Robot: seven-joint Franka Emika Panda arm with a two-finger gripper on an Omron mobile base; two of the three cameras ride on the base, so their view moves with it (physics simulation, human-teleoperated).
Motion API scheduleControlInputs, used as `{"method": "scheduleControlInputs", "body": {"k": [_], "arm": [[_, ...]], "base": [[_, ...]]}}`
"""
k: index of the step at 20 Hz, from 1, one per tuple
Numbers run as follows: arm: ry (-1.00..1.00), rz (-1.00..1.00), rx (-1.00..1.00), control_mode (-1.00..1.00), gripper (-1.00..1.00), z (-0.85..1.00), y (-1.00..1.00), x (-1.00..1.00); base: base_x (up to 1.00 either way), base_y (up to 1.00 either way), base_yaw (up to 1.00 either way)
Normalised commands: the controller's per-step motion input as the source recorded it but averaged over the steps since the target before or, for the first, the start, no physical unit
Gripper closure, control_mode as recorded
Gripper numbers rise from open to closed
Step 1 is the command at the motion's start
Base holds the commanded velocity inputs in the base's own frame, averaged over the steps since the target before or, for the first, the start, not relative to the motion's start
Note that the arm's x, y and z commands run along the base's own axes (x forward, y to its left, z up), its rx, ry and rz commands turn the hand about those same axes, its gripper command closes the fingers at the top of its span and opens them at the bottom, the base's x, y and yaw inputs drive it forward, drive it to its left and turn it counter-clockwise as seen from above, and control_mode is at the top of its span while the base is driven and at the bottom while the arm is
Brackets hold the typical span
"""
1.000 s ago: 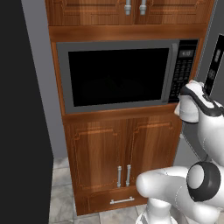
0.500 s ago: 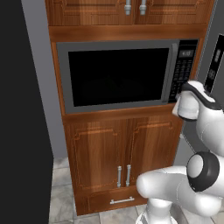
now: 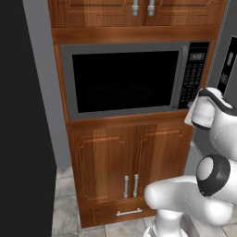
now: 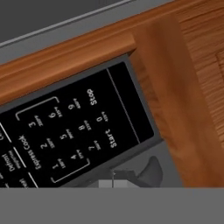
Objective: Place the tupperware containing the steak and corn meal in the microwave. Close the microwave door and press the start button to reheat the meal.
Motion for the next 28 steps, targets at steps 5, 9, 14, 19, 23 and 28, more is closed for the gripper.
{"method": "scheduleControlInputs", "body": {"k": [5,9,14,19,23,28], "arm": [[0.00,0.00,0.00,-1.00,1.00,0.00,-0.14,0.22],[0.00,0.00,0.00,-1.00,1.00,-0.08,0.00,0.27],[0.00,0.00,0.00,-1.00,1.00,-0.17,0.03,0.11],[-0.02,0.00,0.00,-1.00,1.00,-0.10,0.00,0.27],[-0.01,0.00,0.00,-1.00,1.00,-0.07,0.02,0.09],[-0.02,0.00,0.00,-1.00,1.00,-0.02,0.00,0.28]], "base": [[0.00,0.00,0.00],[0.00,0.00,0.00],[0.00,0.00,0.00],[0.00,0.00,0.00],[0.00,0.00,0.00],[0.00,0.00,0.00]]}}
